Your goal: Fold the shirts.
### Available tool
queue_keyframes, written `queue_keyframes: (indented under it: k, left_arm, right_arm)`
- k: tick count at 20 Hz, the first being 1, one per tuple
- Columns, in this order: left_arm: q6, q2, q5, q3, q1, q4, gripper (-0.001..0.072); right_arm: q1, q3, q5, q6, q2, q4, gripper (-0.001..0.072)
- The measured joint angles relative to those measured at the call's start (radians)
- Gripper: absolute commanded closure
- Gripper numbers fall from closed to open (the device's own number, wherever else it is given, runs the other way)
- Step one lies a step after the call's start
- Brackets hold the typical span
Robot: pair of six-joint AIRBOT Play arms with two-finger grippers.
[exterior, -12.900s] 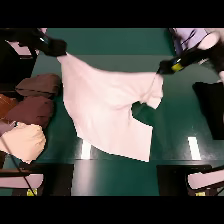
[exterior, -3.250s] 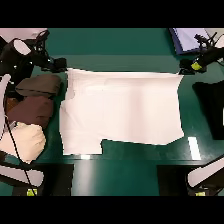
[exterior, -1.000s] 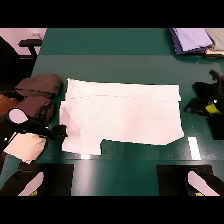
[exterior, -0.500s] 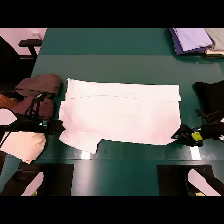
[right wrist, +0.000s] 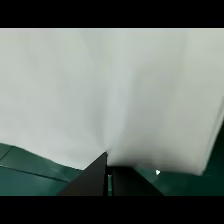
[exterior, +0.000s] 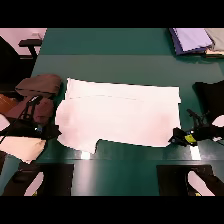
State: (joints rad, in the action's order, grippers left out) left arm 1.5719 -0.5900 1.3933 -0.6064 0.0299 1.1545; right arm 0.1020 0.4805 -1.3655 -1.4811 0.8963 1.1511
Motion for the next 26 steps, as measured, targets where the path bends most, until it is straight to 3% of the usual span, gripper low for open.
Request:
queue_keyframes:
  k: [5, 9, 17, 21, 22, 23, 24, 26]
  left_arm:
    - [0.056, 0.124, 0.152, -0.016, 0.0, -0.049, 0.0684]
    - [0.049, 0.09, 0.109, -0.053, 0.0, -0.084, 0.0684]
    - [-0.129, -0.361, -0.229, -0.239, 0.0, -0.099, 0.0682]
    - [-0.172, -0.587, -0.367, -0.363, 0.0, -0.1, 0.068]
    - [-0.178, -0.63, -0.393, -0.386, 0.0, -0.1, 0.0661]
    - [-0.183, -0.661, -0.412, -0.403, -0.001, -0.1, 0.0392]
    - [-0.184, -0.684, -0.432, -0.417, 0.0, -0.099, 0.0089]
    - [-0.186, -0.714, -0.449, -0.442, 0.0, -0.099, 0.0059]
  right_arm:
    - [-0.006, 0.121, -0.167, -0.058, -0.184, 0.13, 0.07]
    - [-0.008, 0.253, -0.206, -0.086, -0.184, 0.161, 0.0699]
    - [-0.14, 0.581, -0.01, -0.092, 0.264, 0.177, 0.0698]
    - [-0.178, 0.787, 0.04, -0.091, 0.524, 0.176, 0.0693]
    - [-0.182, 0.834, 0.045, -0.091, 0.577, 0.176, 0.0593]
    - [-0.183, 0.874, 0.048, -0.091, 0.62, 0.173, 0.0434]
    - [-0.182, 0.913, 0.051, -0.088, 0.66, 0.166, 0.0395]
    - [-0.165, 0.974, 0.05, -0.068, 0.712, 0.112, 0.0395]
